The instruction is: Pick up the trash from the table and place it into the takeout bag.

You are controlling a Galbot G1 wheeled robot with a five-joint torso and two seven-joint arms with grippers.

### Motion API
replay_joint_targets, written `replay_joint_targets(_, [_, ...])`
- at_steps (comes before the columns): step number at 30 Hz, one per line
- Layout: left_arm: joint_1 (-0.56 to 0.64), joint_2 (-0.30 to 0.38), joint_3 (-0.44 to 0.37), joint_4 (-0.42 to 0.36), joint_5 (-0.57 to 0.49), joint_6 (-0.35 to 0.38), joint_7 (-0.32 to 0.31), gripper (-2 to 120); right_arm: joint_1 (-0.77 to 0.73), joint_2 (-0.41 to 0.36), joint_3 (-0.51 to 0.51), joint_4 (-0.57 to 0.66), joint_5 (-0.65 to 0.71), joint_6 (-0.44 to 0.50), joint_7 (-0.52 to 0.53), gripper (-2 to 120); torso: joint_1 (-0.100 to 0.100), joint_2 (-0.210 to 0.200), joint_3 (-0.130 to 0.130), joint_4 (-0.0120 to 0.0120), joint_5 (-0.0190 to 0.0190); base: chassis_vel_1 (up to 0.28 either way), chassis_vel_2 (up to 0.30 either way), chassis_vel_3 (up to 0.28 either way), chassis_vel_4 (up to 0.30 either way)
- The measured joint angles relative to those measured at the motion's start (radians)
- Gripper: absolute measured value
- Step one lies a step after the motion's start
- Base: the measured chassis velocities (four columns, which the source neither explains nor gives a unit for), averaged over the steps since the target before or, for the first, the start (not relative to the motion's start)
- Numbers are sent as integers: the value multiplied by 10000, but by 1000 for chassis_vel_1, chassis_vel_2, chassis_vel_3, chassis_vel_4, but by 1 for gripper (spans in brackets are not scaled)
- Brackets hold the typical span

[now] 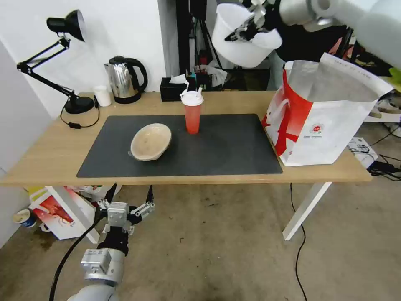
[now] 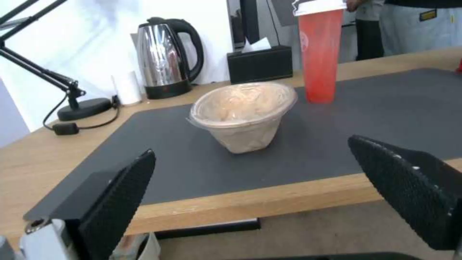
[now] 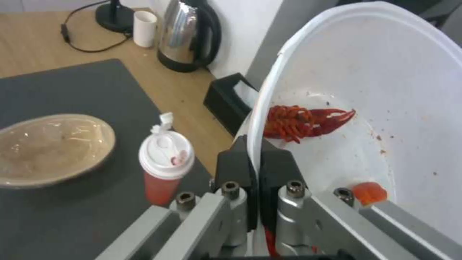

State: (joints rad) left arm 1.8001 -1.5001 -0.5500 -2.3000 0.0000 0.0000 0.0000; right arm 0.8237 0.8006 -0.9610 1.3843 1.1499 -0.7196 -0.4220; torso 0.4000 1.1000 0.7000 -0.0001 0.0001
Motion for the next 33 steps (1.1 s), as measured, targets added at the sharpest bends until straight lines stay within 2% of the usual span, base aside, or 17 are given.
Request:
replay_joint_targets(16, [0, 0, 0, 0, 0, 0, 0, 100, 451, -1284, -593, 536, 45, 3, -174, 0, -1, 0, 0, 1, 0, 0, 0, 0, 0])
replay_joint_targets(33, [0, 0, 0, 0, 0, 0, 0, 100, 25, -2697, -548, 1151, -17, 15, -200, 0, -1, 1, 0, 1, 0, 0, 0, 0, 0])
